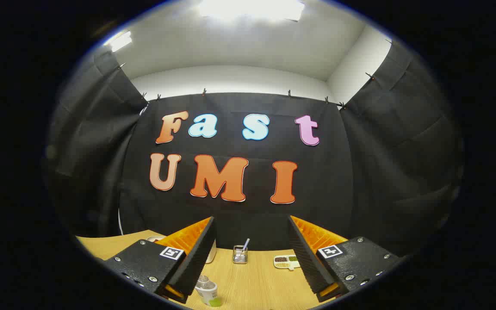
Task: Take the bottle from table, then pour the juice into the cup, finally place the bottle on the coaster
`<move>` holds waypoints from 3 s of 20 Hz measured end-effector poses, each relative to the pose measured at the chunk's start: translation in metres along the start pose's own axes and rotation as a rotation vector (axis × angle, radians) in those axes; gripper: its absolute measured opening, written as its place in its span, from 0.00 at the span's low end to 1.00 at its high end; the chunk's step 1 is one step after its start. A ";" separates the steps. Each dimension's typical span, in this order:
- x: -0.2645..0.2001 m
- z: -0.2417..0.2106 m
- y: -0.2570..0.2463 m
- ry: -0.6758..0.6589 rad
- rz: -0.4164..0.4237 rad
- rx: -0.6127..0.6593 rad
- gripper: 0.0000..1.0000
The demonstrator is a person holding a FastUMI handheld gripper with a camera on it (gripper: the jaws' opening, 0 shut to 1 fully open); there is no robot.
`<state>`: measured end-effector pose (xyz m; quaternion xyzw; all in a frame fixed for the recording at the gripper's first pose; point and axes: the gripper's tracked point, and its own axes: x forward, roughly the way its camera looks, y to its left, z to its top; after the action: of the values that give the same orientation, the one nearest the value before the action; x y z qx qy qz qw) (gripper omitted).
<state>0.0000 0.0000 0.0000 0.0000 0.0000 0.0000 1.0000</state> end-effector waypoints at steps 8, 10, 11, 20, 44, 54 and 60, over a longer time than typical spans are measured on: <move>-0.001 0.000 -0.004 0.016 0.001 0.012 0.97; -0.001 0.001 -0.001 0.013 0.006 0.012 0.97; 0.000 0.001 -0.001 0.013 0.007 0.009 0.97; 0.003 -0.003 0.013 0.034 0.048 0.024 0.97; -0.021 -0.086 0.063 0.184 0.208 0.082 0.98; -0.026 -0.194 0.093 0.303 0.248 0.143 0.98; -0.017 -0.237 0.104 0.331 0.255 0.129 0.98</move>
<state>-0.0174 0.1042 -0.2374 0.0642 0.1640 0.1267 0.9762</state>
